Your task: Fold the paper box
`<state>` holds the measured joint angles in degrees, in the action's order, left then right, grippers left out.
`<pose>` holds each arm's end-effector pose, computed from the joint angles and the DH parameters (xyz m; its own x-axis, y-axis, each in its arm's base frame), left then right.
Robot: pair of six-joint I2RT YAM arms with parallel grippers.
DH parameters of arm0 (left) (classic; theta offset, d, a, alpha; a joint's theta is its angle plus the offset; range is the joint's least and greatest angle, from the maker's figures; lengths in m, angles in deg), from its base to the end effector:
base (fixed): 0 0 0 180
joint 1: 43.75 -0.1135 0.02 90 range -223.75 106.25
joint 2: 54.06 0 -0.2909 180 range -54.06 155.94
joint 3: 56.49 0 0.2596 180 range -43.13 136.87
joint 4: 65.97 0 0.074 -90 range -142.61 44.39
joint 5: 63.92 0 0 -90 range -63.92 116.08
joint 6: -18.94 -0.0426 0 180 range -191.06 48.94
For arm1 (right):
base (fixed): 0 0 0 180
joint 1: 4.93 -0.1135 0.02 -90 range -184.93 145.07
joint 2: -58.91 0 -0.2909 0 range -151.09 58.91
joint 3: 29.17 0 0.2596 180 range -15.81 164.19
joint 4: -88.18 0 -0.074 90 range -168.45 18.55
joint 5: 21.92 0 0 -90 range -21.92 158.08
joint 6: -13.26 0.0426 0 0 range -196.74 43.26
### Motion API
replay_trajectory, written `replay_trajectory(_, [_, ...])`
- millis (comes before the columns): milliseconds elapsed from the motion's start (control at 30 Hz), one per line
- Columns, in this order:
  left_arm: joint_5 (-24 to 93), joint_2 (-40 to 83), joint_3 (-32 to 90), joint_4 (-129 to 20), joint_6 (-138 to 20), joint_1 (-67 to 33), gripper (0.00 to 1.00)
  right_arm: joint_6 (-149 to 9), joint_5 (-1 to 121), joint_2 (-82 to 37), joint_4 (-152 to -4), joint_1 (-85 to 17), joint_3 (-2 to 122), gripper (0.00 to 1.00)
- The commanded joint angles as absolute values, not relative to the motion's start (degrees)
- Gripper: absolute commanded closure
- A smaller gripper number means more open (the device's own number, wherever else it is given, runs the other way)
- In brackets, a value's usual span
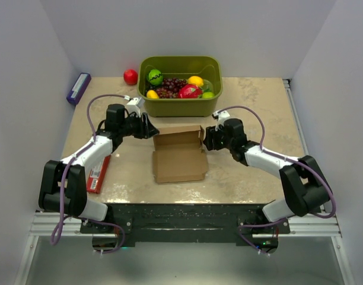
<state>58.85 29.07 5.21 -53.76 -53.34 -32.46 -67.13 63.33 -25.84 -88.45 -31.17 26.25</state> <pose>0.3076 -0.0849 0.2466 -0.7021 -0.1208 -0.7018 0.4124 0.7344 -0.5390 0.2834 0.1436 0.2131 -0.5618 -0.0914 -0.8222 -0.4152 0.8908 0.1846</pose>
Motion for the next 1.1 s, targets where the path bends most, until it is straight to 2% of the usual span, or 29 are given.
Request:
replay_trajectory(0, [58.25,29.52,6.00,-50.86,-55.59,-32.06,0.56,-69.97,57.89,-25.20,-98.84,-31.30,24.45,0.43])
replay_trajectory(200, [58.34,29.79,6.26,-50.68,-55.77,-32.06,0.56,-70.85,55.25,-26.60,-103.41,-31.21,23.92,0.40])
replay_trajectory(733, [58.69,30.40,6.44,-50.24,-56.03,-32.06,0.56,-73.22,52.97,-32.06,-108.95,-31.30,27.95,0.41])
replay_trajectory(900, [58.78,30.66,6.53,-50.15,-56.03,-32.06,0.56,-73.05,52.00,-33.02,-110.71,-31.30,28.48,0.44])
replay_trajectory(1067, [58.86,30.58,6.53,-50.15,-56.03,-32.06,0.57,-72.34,51.56,-34.51,-112.20,-31.65,29.19,0.54])
